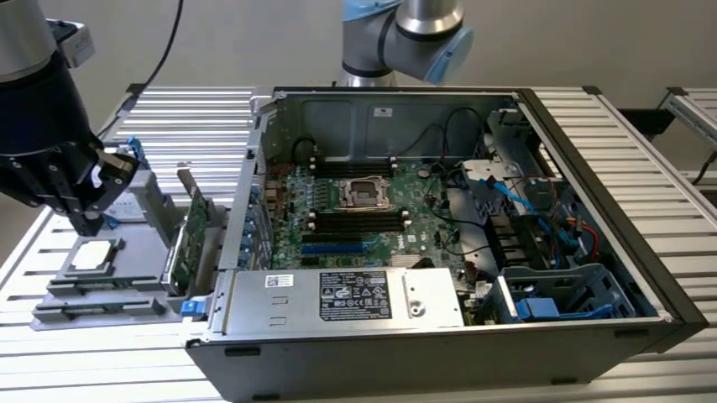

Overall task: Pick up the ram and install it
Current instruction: 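Reach for the ram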

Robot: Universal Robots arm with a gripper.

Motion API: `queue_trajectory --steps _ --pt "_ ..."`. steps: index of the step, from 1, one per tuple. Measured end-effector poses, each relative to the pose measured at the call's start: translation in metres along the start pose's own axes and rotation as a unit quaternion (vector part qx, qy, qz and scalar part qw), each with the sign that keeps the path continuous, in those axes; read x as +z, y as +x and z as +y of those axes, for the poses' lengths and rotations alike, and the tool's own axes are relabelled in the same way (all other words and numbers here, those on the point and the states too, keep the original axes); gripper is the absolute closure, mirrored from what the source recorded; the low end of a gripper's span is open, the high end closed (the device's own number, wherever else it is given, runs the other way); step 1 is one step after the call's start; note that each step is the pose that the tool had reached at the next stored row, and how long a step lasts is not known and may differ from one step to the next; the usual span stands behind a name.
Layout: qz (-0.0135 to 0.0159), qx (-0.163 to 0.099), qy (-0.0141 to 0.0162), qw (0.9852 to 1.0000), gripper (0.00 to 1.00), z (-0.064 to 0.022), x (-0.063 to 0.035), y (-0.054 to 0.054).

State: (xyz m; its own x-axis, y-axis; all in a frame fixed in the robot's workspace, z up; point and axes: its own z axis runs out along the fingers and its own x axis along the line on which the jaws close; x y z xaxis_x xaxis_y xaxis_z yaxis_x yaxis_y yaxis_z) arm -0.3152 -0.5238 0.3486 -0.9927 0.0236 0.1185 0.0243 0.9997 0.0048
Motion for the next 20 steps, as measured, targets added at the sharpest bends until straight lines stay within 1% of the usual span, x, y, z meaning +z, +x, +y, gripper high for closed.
queue_trajectory --steps 1,2,3,4,5,13,16,18,20 --pt "-0.0046 -0.002 0.0002 1.0 0.89 0.0 0.0003 0.001" --pt "-0.01 -0.003 0.0003 0.9999 0.89 0.0001 0.0005 0.001" --pt "-0.0148 -0.004 0.0002 0.9999 0.89 0.0003 0.0008 0.002" --pt "-0.0175 -0.004 0.0002 0.9998 0.89 0.0006 0.0011 0.004" --pt "-0.0182 -0.004 0.0002 0.9998 0.89 0.0013 0.0015 0.007" --pt "-0.0183 -0.005 0.0003 0.9998 0.89 0.0147 0.0042 0.028" --pt "-0.0186 -0.006 0.0006 0.9998 0.89 0.0169 0.0051 0.036" --pt "-0.0197 -0.007 0.0006 0.9998 0.89 0.0176 0.0058 0.041" --pt "-0.0217 -0.008 0.0009 0.9997 0.89 0.0183 0.0062 0.045"
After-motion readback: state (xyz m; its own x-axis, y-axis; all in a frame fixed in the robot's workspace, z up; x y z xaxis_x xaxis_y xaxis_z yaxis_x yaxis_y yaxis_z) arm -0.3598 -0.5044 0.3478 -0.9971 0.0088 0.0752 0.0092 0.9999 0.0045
